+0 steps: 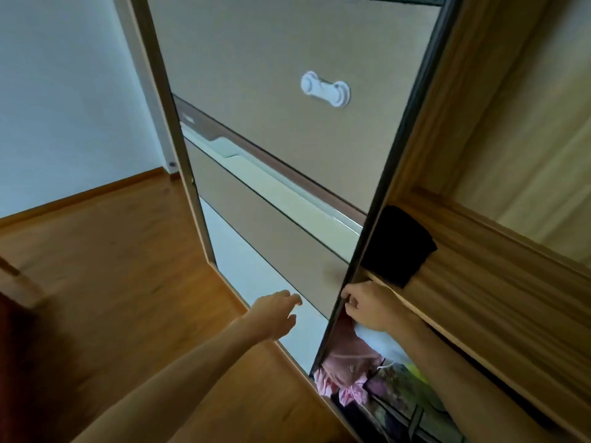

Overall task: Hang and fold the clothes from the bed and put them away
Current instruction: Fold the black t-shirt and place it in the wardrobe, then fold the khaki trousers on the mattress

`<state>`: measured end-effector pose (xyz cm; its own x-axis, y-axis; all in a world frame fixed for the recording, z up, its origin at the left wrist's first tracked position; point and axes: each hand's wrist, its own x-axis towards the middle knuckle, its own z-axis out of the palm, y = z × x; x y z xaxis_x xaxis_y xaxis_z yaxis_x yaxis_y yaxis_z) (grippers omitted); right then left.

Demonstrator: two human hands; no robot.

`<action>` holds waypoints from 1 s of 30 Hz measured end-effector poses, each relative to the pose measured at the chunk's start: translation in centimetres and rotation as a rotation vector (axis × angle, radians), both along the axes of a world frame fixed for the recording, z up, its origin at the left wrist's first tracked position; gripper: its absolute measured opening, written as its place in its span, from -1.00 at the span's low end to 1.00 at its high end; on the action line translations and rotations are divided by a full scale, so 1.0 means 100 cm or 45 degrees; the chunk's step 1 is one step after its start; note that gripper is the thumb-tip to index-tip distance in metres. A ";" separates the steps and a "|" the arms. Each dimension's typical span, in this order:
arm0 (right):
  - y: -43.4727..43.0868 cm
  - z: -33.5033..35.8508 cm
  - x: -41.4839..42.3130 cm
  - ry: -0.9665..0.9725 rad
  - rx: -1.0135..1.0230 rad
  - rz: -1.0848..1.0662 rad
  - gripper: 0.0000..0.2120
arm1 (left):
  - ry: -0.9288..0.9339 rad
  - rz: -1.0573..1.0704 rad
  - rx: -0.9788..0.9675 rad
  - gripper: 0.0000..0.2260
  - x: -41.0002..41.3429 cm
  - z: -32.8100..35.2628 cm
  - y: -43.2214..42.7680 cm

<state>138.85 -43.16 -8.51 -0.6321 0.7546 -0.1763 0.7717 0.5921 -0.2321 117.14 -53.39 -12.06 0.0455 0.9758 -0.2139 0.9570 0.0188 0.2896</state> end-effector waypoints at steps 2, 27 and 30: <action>-0.026 0.001 -0.032 -0.036 -0.015 0.053 -0.73 | -0.005 0.059 0.017 -0.64 -0.032 -0.001 -0.033; -0.201 -0.059 -0.542 -0.386 -0.163 1.101 -0.79 | 0.066 1.221 -0.342 -0.73 -0.425 -0.035 -0.371; -0.203 -0.066 -0.604 -0.413 -0.140 1.153 -0.77 | 0.062 1.355 -0.464 -0.74 -0.474 -0.029 -0.397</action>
